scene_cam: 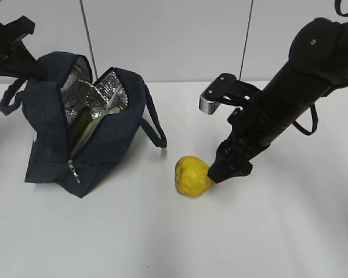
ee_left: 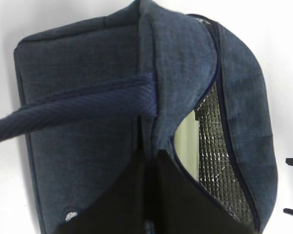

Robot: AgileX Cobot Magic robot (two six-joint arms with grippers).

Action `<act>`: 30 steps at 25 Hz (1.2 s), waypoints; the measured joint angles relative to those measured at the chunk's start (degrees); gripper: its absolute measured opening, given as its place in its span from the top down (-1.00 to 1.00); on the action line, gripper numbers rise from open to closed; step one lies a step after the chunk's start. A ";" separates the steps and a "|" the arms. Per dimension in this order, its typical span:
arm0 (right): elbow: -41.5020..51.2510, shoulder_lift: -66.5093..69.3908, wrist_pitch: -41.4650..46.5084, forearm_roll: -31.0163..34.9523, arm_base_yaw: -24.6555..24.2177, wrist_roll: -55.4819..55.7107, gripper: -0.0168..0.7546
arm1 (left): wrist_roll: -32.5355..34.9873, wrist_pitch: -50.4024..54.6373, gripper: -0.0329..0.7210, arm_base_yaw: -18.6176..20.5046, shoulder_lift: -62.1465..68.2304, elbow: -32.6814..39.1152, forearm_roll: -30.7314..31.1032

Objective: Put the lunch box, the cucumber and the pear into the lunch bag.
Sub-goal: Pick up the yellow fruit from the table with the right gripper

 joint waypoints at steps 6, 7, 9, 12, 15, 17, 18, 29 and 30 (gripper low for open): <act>0.00 1.89 1.42 6.32 0.00 -8.96 -0.77 | 0.00 -0.06 0.89 0.00 0.00 0.00 -0.50; 0.00 2.14 1.42 6.67 0.00 -10.65 -0.78 | 0.00 -0.06 0.89 0.00 0.00 0.00 -0.65; 0.00 2.49 0.96 7.27 0.00 -13.34 -0.78 | 0.00 -0.31 0.89 0.00 0.00 0.00 -0.76; 0.00 3.80 0.33 9.43 0.00 -17.27 -0.78 | 0.00 -0.52 0.89 0.00 0.00 0.00 -0.81; 0.00 5.04 -0.05 11.80 0.00 -20.92 -0.78 | 0.00 -0.58 0.89 0.00 0.00 0.00 -0.81; 0.00 5.67 -0.90 12.55 0.00 -22.31 -0.78 | 0.00 -0.58 0.89 0.00 0.00 0.00 -0.81; 0.00 5.88 -1.60 12.78 0.00 -22.70 -0.78 | 0.00 -0.63 0.89 0.00 0.00 0.00 -0.81; 0.00 9.32 -6.01 19.08 0.09 -28.75 -0.78 | 0.00 -0.70 0.89 0.00 0.00 0.00 -0.81; 0.00 9.32 -6.16 20.17 0.09 -29.33 -0.78 | 0.00 -0.70 0.89 0.00 0.00 0.00 -0.81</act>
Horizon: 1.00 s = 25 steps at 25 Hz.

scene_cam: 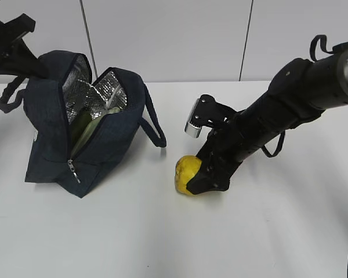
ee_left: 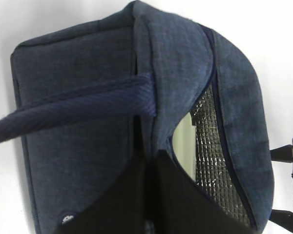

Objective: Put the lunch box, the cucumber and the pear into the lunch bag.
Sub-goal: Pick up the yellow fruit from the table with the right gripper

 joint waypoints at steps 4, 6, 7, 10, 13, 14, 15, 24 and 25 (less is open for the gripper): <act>0.00 0.00 -0.39 2.23 0.00 -1.20 -0.73 | 0.00 0.00 0.89 0.00 0.00 0.00 -0.01; 0.00 0.09 -0.51 2.57 0.00 -1.26 -0.63 | 0.00 0.00 0.89 0.00 0.00 0.00 -0.06; 0.00 0.09 -0.51 2.69 0.00 -1.26 -0.59 | 0.00 0.00 0.89 0.00 0.00 0.00 -0.06; 0.00 0.09 -0.51 2.81 0.00 -1.35 -0.51 | 0.00 0.00 0.89 0.00 0.00 0.00 -0.20; 0.00 0.09 -0.58 2.91 0.00 -1.35 -0.50 | 0.00 0.00 0.89 0.00 0.00 0.00 -0.37; -0.10 0.09 -0.58 3.02 0.00 -1.40 -0.50 | 0.00 0.00 0.89 0.00 0.00 0.00 -0.36; -0.22 0.09 -0.58 3.02 0.00 -1.40 -0.50 | 0.00 0.00 0.89 0.00 0.00 0.00 -0.42; -1.43 -2.94 -1.14 2.41 0.00 -0.59 -0.50 | 0.00 0.17 0.89 0.00 0.00 0.00 -0.46; -1.65 -3.94 -1.14 1.88 0.00 -0.18 -0.50 | 0.00 0.17 0.89 0.00 0.00 0.00 -0.46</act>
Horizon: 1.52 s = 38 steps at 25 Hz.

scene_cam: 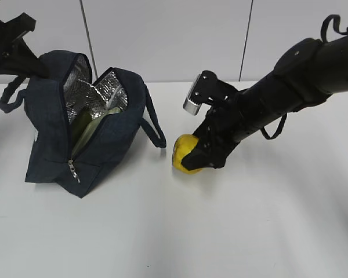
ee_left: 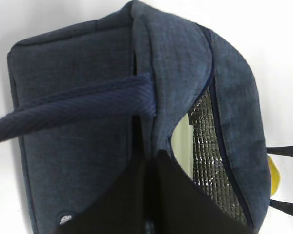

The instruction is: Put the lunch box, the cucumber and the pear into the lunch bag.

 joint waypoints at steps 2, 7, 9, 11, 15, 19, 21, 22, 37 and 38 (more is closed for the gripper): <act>-0.10 -2.27 -0.36 -0.86 0.00 1.05 -0.50 | 0.00 0.00 0.89 0.00 0.00 0.00 0.00; -0.94 -8.17 -1.56 -1.05 0.00 1.81 -0.50 | 0.00 0.00 0.89 0.00 0.00 0.00 0.00; -2.73 -9.39 -1.56 1.80 0.00 1.94 -0.50 | 0.00 0.00 0.89 0.00 0.00 0.00 0.00; -4.73 -9.62 -1.56 6.75 0.39 0.87 -0.49 | 0.00 0.02 0.89 0.00 0.00 0.00 0.00; -9.67 -6.86 -1.77 16.30 2.88 -4.72 -0.49 | 0.00 0.02 0.89 0.00 0.00 0.00 -0.15; -16.75 -0.26 -2.12 22.92 5.44 -6.49 -0.49 | 0.00 0.02 0.89 0.00 0.00 0.00 -0.41; -20.31 3.44 -2.37 25.07 6.73 -6.65 -0.49 | 0.00 0.06 0.89 0.00 0.00 0.00 -0.53; -22.28 5.49 -2.41 25.92 7.31 -6.79 -0.49 | 0.00 0.06 0.89 0.00 0.00 0.00 -0.57; -29.60 14.53 0.45 31.95 8.75 -2.11 -0.77 | 0.00 0.05 0.89 0.00 0.00 0.00 -0.70; -29.60 14.53 0.21 31.95 8.75 -1.56 -0.77 | 0.00 0.00 0.89 0.00 0.00 0.00 -0.70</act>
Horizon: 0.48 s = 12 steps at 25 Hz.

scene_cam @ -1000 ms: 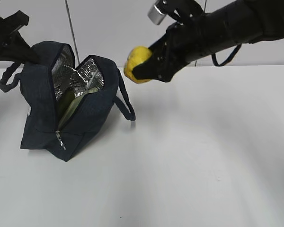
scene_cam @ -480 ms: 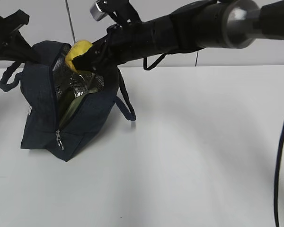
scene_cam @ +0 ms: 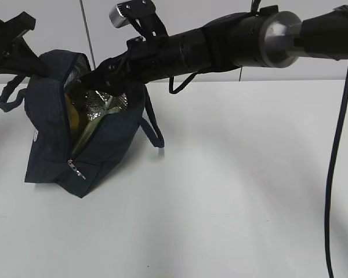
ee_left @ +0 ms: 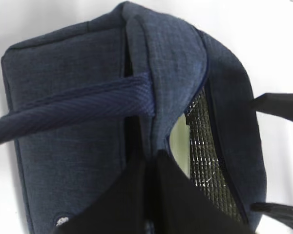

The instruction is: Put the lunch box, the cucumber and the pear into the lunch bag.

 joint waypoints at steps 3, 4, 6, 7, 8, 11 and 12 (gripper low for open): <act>0.00 -1.20 -3.87 -1.68 -0.63 4.63 -0.77 | 0.00 -0.13 0.89 0.05 0.00 0.00 0.00; 0.00 -1.86 -5.08 -2.39 -1.01 7.15 -0.77 | 0.00 -0.07 0.89 0.05 0.00 0.00 0.00; 0.00 -2.73 -6.89 -3.06 -2.24 15.09 -0.77 | 0.00 -0.02 0.89 0.05 0.00 0.00 -0.06; 0.00 -3.16 -7.11 -3.98 -2.98 18.93 -0.77 | 0.00 -0.02 0.89 0.05 0.00 0.00 -0.14; 0.00 -3.27 -7.11 -5.32 -3.74 24.12 -0.77 | 0.00 -0.02 0.89 0.05 0.00 0.00 -0.14; -0.04 -3.37 -5.45 -12.15 -5.67 40.43 -0.75 | 0.00 -0.02 0.89 0.05 0.00 0.00 -0.40; -0.04 -3.37 -4.20 -14.51 -6.15 45.73 -0.73 | 0.00 -0.02 0.89 0.05 0.00 0.00 -0.52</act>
